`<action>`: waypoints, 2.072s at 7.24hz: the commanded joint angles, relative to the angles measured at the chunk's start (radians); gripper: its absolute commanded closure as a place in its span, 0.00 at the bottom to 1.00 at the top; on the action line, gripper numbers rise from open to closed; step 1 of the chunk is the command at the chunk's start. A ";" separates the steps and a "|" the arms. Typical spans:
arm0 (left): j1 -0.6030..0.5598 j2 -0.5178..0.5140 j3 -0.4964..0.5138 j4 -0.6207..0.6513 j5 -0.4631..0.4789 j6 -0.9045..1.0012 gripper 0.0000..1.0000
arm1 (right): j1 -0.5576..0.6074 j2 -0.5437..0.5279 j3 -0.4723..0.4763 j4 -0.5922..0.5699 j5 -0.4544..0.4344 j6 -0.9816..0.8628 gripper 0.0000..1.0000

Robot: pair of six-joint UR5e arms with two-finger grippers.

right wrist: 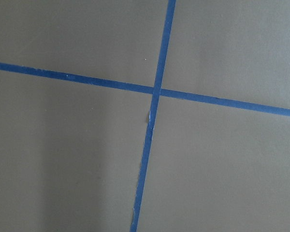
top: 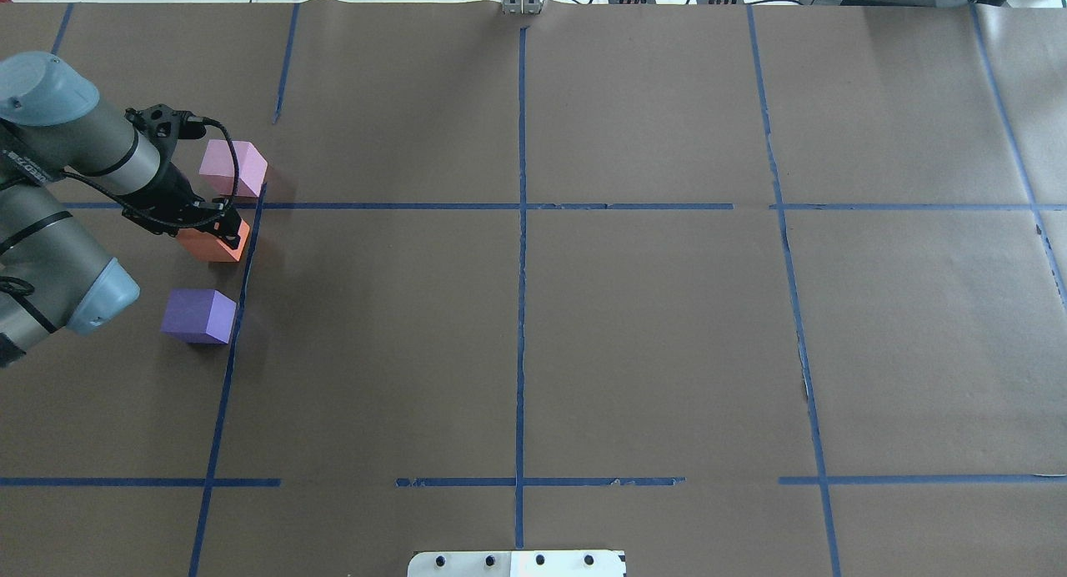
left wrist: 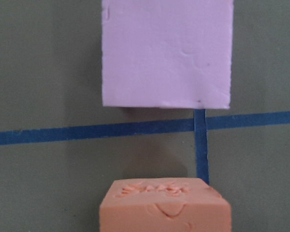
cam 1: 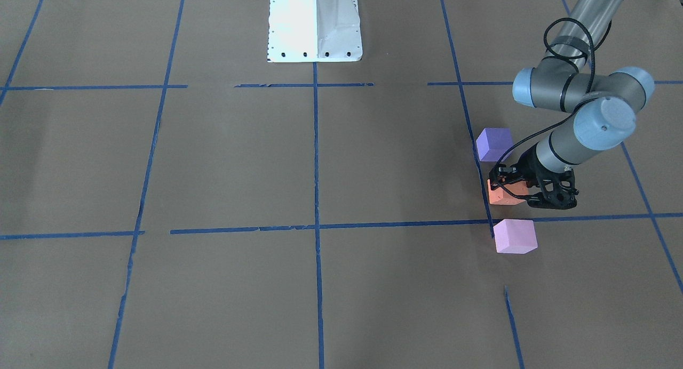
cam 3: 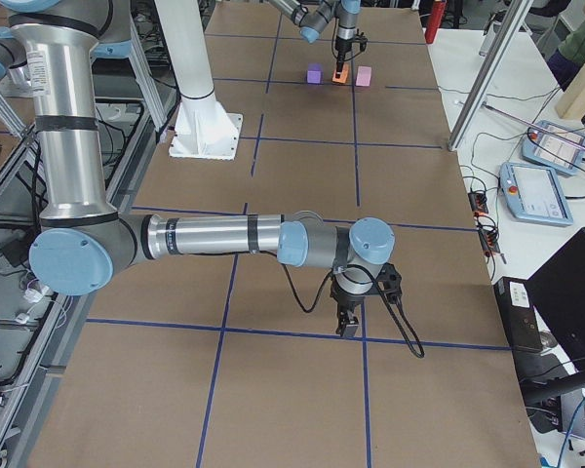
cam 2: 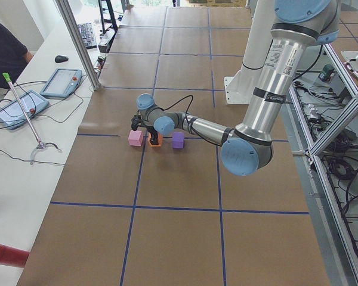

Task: Arrange blocks in a line
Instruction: 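Lower the orange cube into line between the pink and purple cubes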

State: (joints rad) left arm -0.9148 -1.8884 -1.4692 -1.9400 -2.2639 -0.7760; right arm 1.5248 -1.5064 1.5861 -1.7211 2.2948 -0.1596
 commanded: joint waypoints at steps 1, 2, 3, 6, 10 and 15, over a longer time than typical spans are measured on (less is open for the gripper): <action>0.005 0.000 0.004 0.000 0.001 0.000 0.62 | 0.000 0.000 0.000 0.000 0.000 0.000 0.00; 0.005 0.000 0.001 0.000 0.001 0.000 0.62 | 0.000 0.000 0.000 0.000 0.000 0.000 0.00; 0.005 0.000 0.001 0.001 0.001 0.000 0.54 | 0.000 0.000 0.000 0.000 0.000 0.000 0.00; 0.008 0.000 0.003 0.001 0.001 0.000 0.13 | 0.000 0.000 0.000 0.000 0.000 0.000 0.00; 0.007 0.003 -0.022 0.009 0.001 -0.005 0.00 | 0.000 0.000 0.000 0.000 0.000 0.000 0.00; -0.047 0.017 -0.091 0.056 0.003 -0.011 0.00 | 0.000 0.000 0.000 0.000 0.000 0.000 0.00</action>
State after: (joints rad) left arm -0.9365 -1.8711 -1.5463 -1.9083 -2.2628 -0.7901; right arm 1.5248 -1.5064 1.5861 -1.7211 2.2948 -0.1595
